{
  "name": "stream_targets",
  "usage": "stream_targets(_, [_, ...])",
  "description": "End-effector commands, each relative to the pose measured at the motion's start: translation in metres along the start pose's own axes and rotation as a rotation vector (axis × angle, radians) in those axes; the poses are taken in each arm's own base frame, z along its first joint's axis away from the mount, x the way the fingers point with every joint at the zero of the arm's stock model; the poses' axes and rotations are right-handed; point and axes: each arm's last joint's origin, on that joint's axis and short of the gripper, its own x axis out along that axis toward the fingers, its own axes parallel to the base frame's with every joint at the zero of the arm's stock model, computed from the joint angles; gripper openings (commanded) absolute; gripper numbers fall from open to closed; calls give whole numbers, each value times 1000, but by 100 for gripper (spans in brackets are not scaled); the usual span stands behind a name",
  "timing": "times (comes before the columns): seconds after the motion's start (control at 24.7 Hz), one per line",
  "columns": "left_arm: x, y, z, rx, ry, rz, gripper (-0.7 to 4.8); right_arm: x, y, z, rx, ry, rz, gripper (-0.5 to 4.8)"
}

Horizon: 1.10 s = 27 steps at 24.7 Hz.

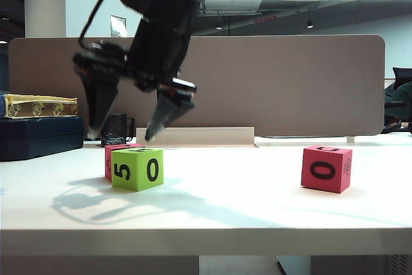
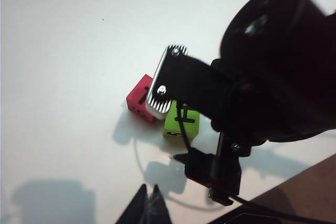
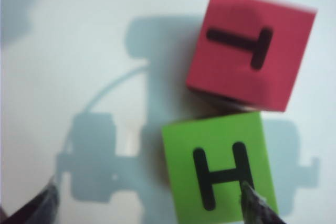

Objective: Select the appropriate blocks from the scattered letter blocks on the table and arrange them in a row to spell out "THU".

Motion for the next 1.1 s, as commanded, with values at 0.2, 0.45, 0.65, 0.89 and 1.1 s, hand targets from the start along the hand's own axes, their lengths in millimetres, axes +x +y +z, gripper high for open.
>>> stream_targets(0.2, [-1, 0, 0, -7, -6, -11, -6, -10, -4, 7, -1, -70, -30, 442])
stream_targets(0.45, [-1, -1, -1, -9, 5, -28, -6, -6, -14, 6, 9, -55, -62, 442])
stream_targets(0.65, [-1, -1, -1, -8, 5, -28, -6, 0, -23, 2, 13, -19, -76, 441])
stream_targets(0.89, [-1, -1, -1, -5, 3, -30, -6, 9, -27, -4, 24, 36, -61, 441])
stream_targets(1.1, [-1, -1, -1, -5, 2, -30, -6, 10, -26, -4, 24, 39, -38, 440])
